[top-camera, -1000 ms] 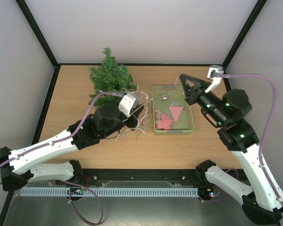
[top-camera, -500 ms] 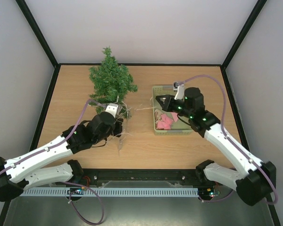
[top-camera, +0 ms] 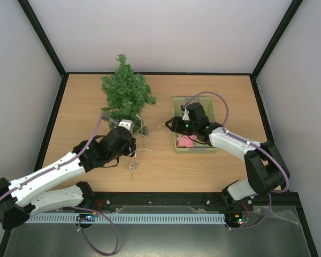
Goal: Decorate the small christmas tree
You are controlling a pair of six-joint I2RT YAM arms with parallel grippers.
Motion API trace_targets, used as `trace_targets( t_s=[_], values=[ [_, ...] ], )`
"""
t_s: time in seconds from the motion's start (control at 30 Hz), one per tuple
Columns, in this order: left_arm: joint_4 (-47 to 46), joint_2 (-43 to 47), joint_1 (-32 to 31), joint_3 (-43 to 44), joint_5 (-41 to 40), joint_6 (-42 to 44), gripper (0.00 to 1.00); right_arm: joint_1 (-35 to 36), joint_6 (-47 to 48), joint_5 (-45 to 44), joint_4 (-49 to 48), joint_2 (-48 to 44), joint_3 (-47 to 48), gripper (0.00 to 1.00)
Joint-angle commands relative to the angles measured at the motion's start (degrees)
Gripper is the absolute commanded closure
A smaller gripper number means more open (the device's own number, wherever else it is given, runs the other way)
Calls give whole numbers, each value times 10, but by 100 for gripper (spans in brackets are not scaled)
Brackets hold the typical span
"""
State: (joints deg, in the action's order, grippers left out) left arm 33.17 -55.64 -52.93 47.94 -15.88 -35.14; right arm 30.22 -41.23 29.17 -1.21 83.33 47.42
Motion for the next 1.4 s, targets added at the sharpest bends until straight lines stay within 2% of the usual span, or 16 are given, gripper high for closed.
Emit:
trace_targets(
  t_s=[0.0, 0.2, 0.43, 0.57, 0.7, 0.83, 0.93, 1.03, 1.2, 1.37],
  values=[
    [21, 3, 5, 17, 11, -2, 98, 7, -5, -53, 33, 27, 20, 57],
    [18, 1, 11, 27, 12, 22, 98, 7, -5, -115, 67, 53, 29, 49],
    [16, -8, 25, 29, 21, 14, 98, 7, 21, -226, 124, 37, 34, 47],
    [20, -13, 43, 36, 26, 5, 98, 15, 67, -179, 159, 14, 67, 44],
    [5, 0, 59, 28, 51, 2, 98, 54, 94, -193, 208, -19, 108, 42],
    [-20, 12, 67, 19, 74, 0, 98, 85, 76, -215, 212, -62, 92, 42],
    [-28, 18, 70, 13, 80, -6, 98, 101, 63, -200, 162, -131, 42, 44],
    [-42, 26, 73, 3, 88, -8, 98, 137, 54, -169, 71, -190, -17, 47],
    [-56, 35, 78, -2, 98, -12, 98, 243, 11, -198, -82, -260, -119, 54],
    [-65, 34, 80, -6, 107, -21, 98, 337, 1, -257, -227, -273, -197, 51]
  ],
)
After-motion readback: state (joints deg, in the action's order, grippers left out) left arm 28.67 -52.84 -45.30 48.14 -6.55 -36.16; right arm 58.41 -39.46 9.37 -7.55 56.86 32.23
